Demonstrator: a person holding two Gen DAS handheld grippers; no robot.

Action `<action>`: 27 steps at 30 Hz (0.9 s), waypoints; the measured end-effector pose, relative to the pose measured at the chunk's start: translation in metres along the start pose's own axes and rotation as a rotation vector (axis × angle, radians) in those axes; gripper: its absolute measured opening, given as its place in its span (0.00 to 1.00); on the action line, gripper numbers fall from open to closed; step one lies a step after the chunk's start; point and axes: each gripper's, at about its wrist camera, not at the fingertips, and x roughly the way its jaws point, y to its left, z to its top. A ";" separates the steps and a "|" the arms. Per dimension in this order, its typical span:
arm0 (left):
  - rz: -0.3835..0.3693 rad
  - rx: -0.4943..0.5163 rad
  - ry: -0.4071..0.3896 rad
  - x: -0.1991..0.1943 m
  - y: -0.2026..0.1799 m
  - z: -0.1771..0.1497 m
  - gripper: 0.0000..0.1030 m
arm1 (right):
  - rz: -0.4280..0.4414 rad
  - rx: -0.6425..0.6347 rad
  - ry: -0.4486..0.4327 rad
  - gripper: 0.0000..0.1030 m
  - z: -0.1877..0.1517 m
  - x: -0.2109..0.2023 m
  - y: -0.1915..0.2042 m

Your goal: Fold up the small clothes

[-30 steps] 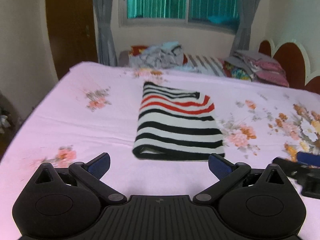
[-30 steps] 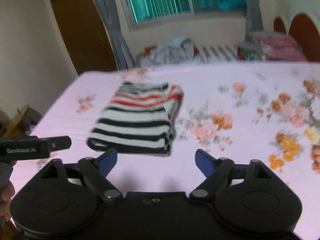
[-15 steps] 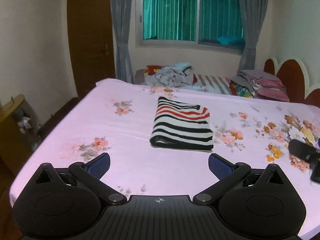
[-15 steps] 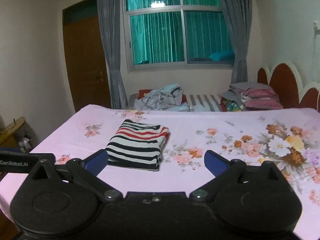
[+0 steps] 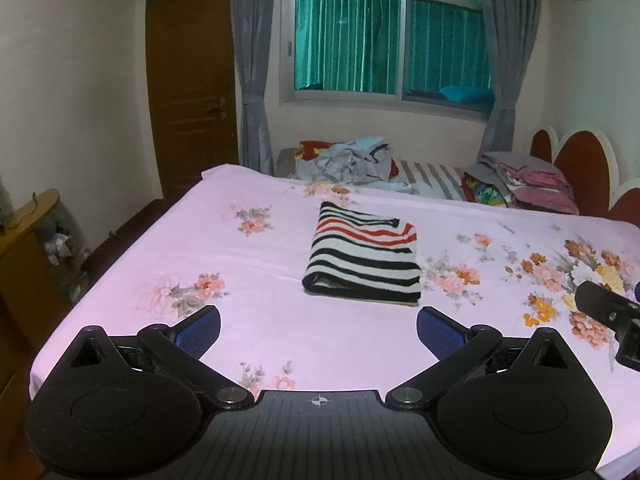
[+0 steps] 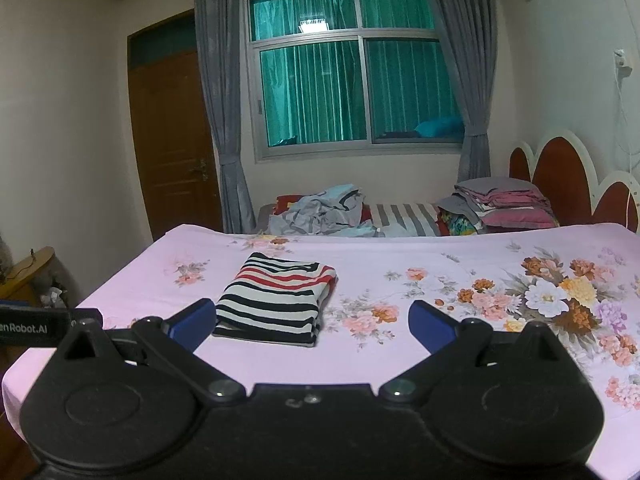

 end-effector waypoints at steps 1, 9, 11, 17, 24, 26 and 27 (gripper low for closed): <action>0.000 -0.004 0.002 0.001 0.000 0.000 1.00 | 0.002 -0.002 -0.001 1.00 0.000 0.000 0.000; 0.003 -0.003 -0.005 -0.002 -0.002 -0.001 1.00 | 0.002 -0.006 -0.004 1.00 -0.001 -0.001 0.001; 0.003 0.003 -0.008 -0.003 -0.004 0.000 1.00 | -0.001 -0.004 -0.007 1.00 -0.001 -0.002 0.001; 0.002 0.009 -0.015 -0.007 -0.004 0.001 1.00 | -0.003 0.001 -0.009 1.00 -0.001 -0.003 0.000; -0.001 0.011 -0.014 -0.008 -0.002 0.002 1.00 | -0.001 -0.004 -0.007 1.00 -0.001 -0.005 0.003; -0.003 0.008 -0.013 -0.009 -0.002 0.002 1.00 | 0.002 -0.005 -0.007 1.00 -0.001 -0.005 0.004; -0.002 0.008 -0.014 -0.009 -0.002 0.002 1.00 | 0.002 -0.006 -0.006 1.00 -0.001 -0.006 0.005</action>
